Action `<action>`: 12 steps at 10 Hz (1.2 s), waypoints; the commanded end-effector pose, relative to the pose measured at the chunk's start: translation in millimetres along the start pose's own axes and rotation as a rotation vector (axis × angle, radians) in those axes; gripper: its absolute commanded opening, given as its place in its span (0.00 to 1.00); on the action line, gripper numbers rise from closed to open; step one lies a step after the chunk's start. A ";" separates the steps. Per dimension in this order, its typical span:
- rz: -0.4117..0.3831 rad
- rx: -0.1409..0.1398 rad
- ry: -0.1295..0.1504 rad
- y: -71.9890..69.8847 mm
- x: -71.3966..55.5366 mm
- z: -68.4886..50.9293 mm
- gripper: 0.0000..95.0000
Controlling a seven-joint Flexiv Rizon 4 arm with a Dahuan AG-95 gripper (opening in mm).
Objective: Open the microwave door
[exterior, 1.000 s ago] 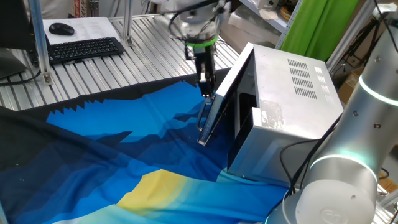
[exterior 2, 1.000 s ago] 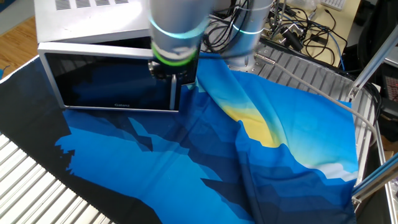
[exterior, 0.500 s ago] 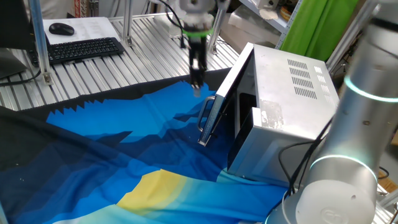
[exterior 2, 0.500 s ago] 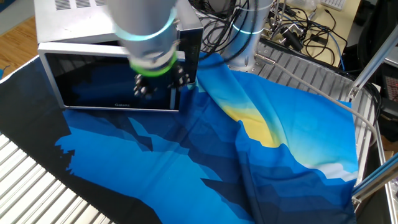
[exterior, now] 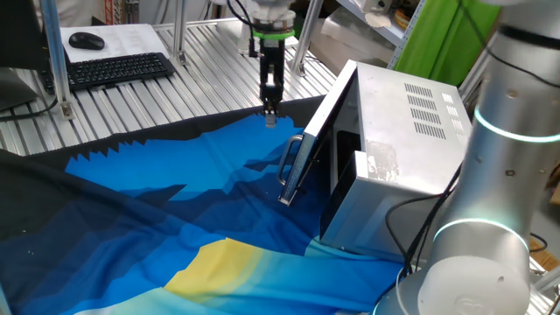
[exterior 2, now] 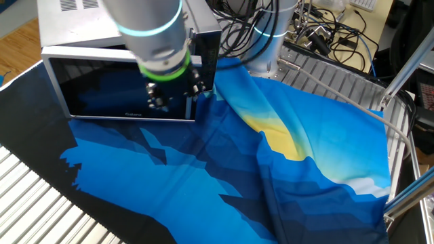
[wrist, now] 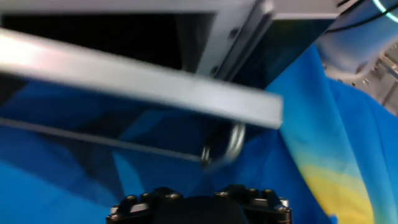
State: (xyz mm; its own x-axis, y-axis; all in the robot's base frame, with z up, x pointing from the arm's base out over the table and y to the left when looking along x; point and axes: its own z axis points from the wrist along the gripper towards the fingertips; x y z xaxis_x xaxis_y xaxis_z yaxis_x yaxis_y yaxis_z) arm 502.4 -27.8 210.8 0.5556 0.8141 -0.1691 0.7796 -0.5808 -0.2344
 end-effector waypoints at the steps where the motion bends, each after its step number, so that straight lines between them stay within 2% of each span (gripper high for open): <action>1: -0.286 0.004 0.149 -28.0 13.3 -10.6 0.00; 2: -0.308 0.000 0.181 -36.2 15.8 -11.9 0.00; 4: -0.376 -0.045 0.243 -55.7 17.4 -7.3 0.00; 5: -0.408 -0.080 0.239 -62.4 17.7 -3.0 0.00; 7: -0.486 -0.124 0.202 -75.6 17.0 4.5 0.00; 10: -0.501 -0.204 0.222 -91.3 14.0 11.8 0.00; 11: -0.511 -0.254 0.227 -99.1 12.8 17.2 0.00; 12: -0.519 -0.265 0.228 -104.6 11.7 21.2 0.00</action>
State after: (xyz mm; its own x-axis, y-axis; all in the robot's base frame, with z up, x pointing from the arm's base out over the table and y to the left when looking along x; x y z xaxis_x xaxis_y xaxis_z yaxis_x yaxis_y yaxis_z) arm 433.1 41.2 211.8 0.1181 0.9859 0.1190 0.9930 -0.1173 -0.0134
